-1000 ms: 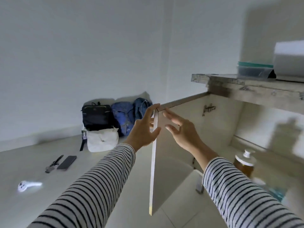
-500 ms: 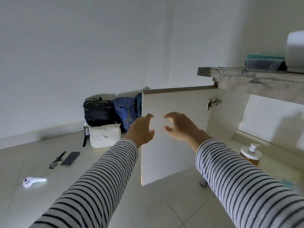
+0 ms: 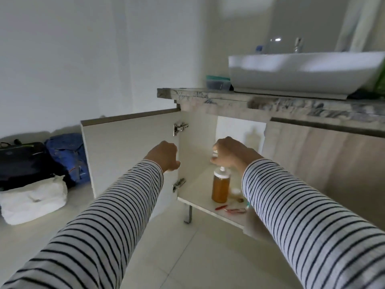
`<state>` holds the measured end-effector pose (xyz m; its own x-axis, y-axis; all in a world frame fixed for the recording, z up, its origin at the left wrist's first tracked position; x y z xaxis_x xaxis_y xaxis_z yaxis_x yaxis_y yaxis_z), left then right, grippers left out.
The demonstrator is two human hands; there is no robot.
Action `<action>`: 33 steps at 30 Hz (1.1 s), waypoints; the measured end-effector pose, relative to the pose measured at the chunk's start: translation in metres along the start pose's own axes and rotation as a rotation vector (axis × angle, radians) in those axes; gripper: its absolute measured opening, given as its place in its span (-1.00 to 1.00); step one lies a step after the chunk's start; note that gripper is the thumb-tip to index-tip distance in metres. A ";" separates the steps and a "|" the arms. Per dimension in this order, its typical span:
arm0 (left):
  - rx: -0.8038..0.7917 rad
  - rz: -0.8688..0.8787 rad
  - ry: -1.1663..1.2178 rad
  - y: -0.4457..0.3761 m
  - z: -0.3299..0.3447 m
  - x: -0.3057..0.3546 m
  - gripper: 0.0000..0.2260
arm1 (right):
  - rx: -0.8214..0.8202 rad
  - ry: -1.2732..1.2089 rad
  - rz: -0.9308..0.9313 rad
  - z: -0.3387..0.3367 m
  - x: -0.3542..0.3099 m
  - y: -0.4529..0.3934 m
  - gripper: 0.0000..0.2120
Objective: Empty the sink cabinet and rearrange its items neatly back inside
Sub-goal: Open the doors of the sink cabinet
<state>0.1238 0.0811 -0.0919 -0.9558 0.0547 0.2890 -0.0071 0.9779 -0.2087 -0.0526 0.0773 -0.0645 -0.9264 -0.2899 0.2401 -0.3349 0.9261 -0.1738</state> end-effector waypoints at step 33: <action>-0.205 0.836 0.819 -0.118 0.106 0.222 -0.06 | 0.410 0.118 0.504 0.059 0.207 0.034 -0.20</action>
<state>-0.1186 -0.0437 -0.1026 -0.1686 0.7313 0.6609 0.6481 0.5874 -0.4847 -0.2664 0.0348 -0.0774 -0.9697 0.2051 0.1326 0.0753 0.7675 -0.6366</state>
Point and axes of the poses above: each hand's wrist, its own y-axis away from the middle knuckle, its own z-axis out of the palm, x = y × z, the point moved 5 cm from there along -y, towards the middle knuckle, and after that the axes turned 14 degrees about y, right-handed, at the moved point
